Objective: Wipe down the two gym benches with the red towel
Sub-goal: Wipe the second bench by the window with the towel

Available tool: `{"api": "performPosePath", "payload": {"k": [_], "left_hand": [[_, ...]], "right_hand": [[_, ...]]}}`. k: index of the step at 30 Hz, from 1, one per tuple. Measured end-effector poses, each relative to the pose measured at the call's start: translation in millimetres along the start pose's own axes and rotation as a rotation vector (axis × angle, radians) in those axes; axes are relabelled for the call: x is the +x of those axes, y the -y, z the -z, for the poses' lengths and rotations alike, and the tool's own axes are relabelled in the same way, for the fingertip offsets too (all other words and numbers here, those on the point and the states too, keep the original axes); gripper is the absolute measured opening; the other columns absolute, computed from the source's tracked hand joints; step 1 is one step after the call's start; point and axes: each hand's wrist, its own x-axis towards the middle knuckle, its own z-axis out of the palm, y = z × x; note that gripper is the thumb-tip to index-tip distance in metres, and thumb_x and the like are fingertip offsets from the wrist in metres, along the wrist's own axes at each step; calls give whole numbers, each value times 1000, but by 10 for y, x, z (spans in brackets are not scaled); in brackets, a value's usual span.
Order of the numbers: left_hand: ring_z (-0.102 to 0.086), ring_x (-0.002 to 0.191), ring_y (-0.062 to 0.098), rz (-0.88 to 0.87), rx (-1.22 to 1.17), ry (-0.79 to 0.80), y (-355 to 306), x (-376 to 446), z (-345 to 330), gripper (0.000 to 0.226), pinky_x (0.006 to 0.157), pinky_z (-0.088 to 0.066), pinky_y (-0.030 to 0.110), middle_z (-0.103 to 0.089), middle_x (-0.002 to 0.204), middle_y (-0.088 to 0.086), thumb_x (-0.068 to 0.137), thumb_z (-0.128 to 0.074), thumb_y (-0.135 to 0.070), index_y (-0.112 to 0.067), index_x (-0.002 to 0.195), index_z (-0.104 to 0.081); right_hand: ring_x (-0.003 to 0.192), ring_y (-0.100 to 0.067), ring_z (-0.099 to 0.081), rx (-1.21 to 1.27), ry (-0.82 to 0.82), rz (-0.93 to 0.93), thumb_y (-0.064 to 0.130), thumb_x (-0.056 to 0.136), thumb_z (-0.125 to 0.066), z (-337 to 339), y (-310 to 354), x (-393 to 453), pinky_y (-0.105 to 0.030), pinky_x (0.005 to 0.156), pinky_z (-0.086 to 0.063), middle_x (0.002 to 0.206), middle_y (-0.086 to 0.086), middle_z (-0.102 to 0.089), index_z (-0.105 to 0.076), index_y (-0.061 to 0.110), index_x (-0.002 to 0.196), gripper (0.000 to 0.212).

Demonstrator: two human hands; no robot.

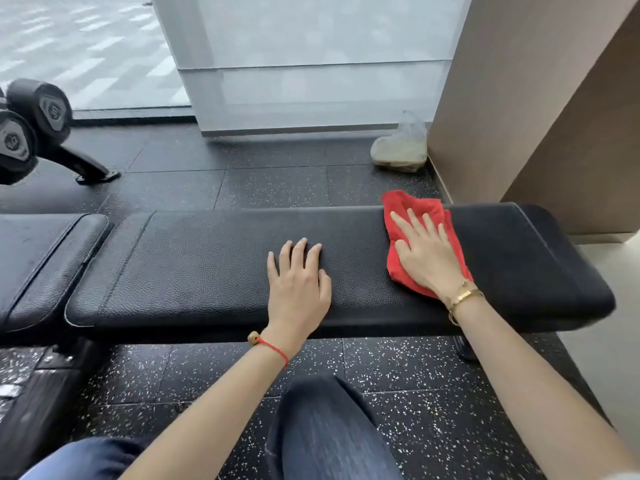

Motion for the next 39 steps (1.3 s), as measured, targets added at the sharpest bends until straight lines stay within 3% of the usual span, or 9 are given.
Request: {"api": "performPosePath", "payload": {"k": [3, 7, 11, 20, 27, 29, 35, 37, 39], "left_hand": [[-30, 143, 30, 5, -4, -4, -20, -16, -3, 50, 119, -19, 55, -40, 153, 8, 96, -41, -32, -18, 144, -44], [-36, 139, 31, 19, -14, -30, -57, -11, 14, 49, 117, -22, 54, -45, 148, 9, 93, -42, -29, -16, 140, -49], [-41, 133, 28, -20, -34, -45, -248, 13, 25, 50, 115, -25, 50, -49, 141, 6, 88, -36, -30, -18, 134, -52], [-35, 138, 29, -132, -66, 19, -830, 172, -94, 49, 118, -18, 54, -43, 147, 7, 91, -38, -31, -18, 137, -47], [-33, 139, 28, -131, -64, 42, -974, 162, -205, 50, 118, -17, 53, -41, 149, 6, 92, -38, -32, -19, 140, -45], [-34, 139, 29, -132, -60, 30, -962, 149, -226, 50, 118, -19, 54, -43, 148, 7, 93, -37, -32, -19, 140, -46], [-38, 136, 32, -123, -31, 7, -1011, 139, -236, 51, 116, -23, 56, -46, 145, 9, 93, -35, -33, -16, 139, -48], [-39, 134, 32, -116, -27, -2, -1024, 135, -229, 51, 115, -24, 57, -48, 143, 9, 91, -34, -32, -16, 137, -50], [-41, 133, 32, -110, -26, -15, -1027, 136, -222, 50, 114, -26, 56, -49, 141, 8, 89, -36, -32, -16, 134, -52]], "right_hand": [[151, -28, -5, -5, 18, -24, 33, 100, -30, 1, 221, 192, -47, 122, 1, 164, -2, -6, -13, 34, 154, 57], [151, -25, -4, -1, 13, 174, 32, 98, -34, -107, 456, -110, -46, 122, 1, 164, 1, -8, -16, 36, 154, 59], [151, -20, -8, 36, -14, 272, 34, 94, -35, -113, 261, -584, -42, 123, -2, 163, 7, -14, -19, 41, 152, 60], [151, -26, -4, 7, -11, -131, 33, 100, -29, 154, -490, -4, -45, 122, 2, 164, 0, -6, -14, 35, 154, 56], [151, -20, -6, 40, -52, 90, 31, 96, -37, 47, -518, -642, -41, 123, 0, 163, 7, -12, -17, 43, 152, 60], [151, -20, -8, 26, -66, 42, 31, 97, -37, 76, -718, -694, -40, 123, -1, 162, 9, -13, -18, 44, 151, 59], [150, -30, -10, -36, -70, -346, 34, 100, -30, 299, -1189, -106, -47, 122, -2, 164, -4, -11, -17, 34, 154, 56], [150, -30, -8, -25, -40, -312, 34, 100, -29, 297, -1019, 31, -48, 122, 0, 164, -4, -9, -15, 33, 154, 56], [150, -28, -7, -10, -20, -150, 33, 99, -32, 225, -765, -20, -47, 122, 0, 164, -1, -9, -15, 36, 154, 58]]}}
